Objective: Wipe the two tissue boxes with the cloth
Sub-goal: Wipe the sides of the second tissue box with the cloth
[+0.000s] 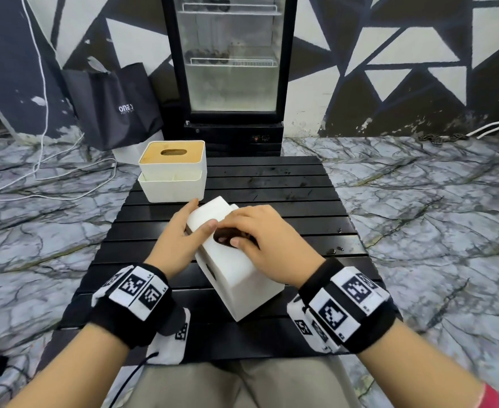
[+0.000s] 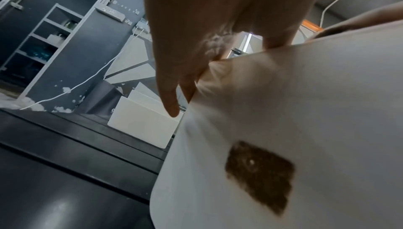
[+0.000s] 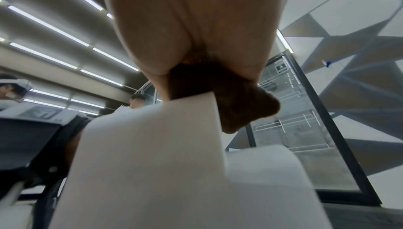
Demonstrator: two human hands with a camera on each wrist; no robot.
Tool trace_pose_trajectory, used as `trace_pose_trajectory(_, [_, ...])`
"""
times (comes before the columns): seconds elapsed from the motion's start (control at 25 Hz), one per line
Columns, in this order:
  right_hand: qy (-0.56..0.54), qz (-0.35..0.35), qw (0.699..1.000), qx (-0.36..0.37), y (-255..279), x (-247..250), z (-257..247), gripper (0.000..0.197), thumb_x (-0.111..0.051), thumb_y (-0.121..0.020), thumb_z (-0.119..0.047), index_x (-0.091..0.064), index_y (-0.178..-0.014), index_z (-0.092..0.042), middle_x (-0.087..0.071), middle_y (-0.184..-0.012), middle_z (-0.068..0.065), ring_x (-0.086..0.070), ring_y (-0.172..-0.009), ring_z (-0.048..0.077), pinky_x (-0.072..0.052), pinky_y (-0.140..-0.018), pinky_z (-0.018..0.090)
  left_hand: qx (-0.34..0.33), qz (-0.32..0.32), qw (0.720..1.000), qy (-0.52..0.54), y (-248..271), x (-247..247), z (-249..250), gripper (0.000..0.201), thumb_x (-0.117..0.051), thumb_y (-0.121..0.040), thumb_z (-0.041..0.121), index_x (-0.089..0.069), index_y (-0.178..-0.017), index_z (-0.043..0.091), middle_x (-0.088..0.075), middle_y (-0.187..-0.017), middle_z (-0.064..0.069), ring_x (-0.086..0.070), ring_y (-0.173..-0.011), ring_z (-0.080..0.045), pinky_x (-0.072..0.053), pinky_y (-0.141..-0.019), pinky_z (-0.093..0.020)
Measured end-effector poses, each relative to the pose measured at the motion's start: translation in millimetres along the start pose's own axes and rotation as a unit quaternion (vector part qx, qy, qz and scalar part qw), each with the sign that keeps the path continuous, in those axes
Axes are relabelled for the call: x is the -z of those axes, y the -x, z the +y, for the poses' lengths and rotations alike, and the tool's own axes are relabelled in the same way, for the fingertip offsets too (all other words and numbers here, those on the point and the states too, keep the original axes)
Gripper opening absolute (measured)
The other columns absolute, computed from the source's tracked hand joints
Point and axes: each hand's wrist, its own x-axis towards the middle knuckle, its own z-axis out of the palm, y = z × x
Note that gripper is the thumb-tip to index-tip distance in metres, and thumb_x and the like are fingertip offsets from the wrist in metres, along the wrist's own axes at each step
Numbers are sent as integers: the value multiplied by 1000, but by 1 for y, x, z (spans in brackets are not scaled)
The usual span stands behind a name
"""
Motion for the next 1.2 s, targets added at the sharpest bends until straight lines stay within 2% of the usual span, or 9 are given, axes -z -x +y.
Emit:
trace_pose_trajectory(0.08, [27,-13,1000,1,5,-4,2,31,-48,-90,-19,-53,-119,-29,-54,-121,-9,-42,-114,21,-38,-96,41,6,-1,1000,9,1,1,-2,84,-60,-73,50,-29,-146,21,-37,-147,2,-40,-129,-12,-35,-96,-19])
trace_pose_trajectory(0.2, [40,-6,999,36,23,-3,0,32,-40,-89,-28,-54,-117,-29,-55,-119,-10,-44,-112,19,-41,-94,42,4,-1,1000,18,0,1,-3,87,-57,-69,51,-31,-145,20,-41,-145,1,-43,-128,-13,-34,-107,-28])
trace_pose_trajectory(0.4, [74,1,994,82,45,1,-1,31,-38,-87,-28,-55,-114,-27,-57,-115,-9,-47,-107,17,-38,-94,30,9,-10,1000,18,-2,1,-4,88,-60,-66,59,-35,-142,23,-46,-140,2,-47,-124,-15,-37,-109,-38])
trace_pose_trajectory(0.56, [15,-35,995,96,46,21,3,29,-45,-87,-25,-57,-114,-25,-57,-114,-8,-44,-106,13,-30,-96,25,7,-16,999,32,-1,1,-3,95,-59,-56,67,-41,-138,22,-50,-135,1,-50,-120,-17,-41,-105,-36])
trace_pose_trajectory(0.68, [12,-43,997,68,24,20,3,34,-45,-86,-24,-56,-118,-24,-57,-116,-7,-47,-109,20,-32,-99,33,6,-14,999,37,-1,0,-2,85,-62,-63,58,-41,-137,21,-50,-134,0,-51,-118,-16,-41,-97,-27])
trace_pose_trajectory(0.76, [52,-53,996,56,15,8,-1,34,-44,-86,-25,-54,-119,-27,-56,-117,-8,-45,-109,23,-39,-93,43,4,-15,999,34,0,0,-1,86,-62,-62,59,-41,-136,22,-51,-132,0,-51,-117,-16,-41,-95,-26])
trace_pose_trajectory(0.88, [93,-3,992,85,31,-1,1,30,-41,-88,-28,-53,-115,-30,-56,-115,-9,-46,-104,22,-47,-79,45,5,-11,999,36,-1,0,-3,90,-61,-59,63,-41,-137,22,-51,-133,0,-52,-118,-17,-42,-102,-35])
trace_pose_trajectory(1.0, [92,32,988,122,53,-1,5,30,-45,-86,-25,-53,-114,-33,-55,-117,-10,-46,-104,20,-49,-76,44,7,-16,999,41,-4,-1,-6,90,-60,-56,67,-42,-135,26,-51,-133,0,-52,-118,-19,-42,-104,-41])
trace_pose_trajectory(1.2, [172,59,970,162,72,-4,19,37,-48,-83,-12,-52,-112,-36,-46,-122,-14,-41,-113,20,-46,-78,35,17,-26,998,48,-4,1,-5,91,-60,-54,67,-42,-135,27,-50,-133,-1,-51,-118,-18,-44,-91,-25])
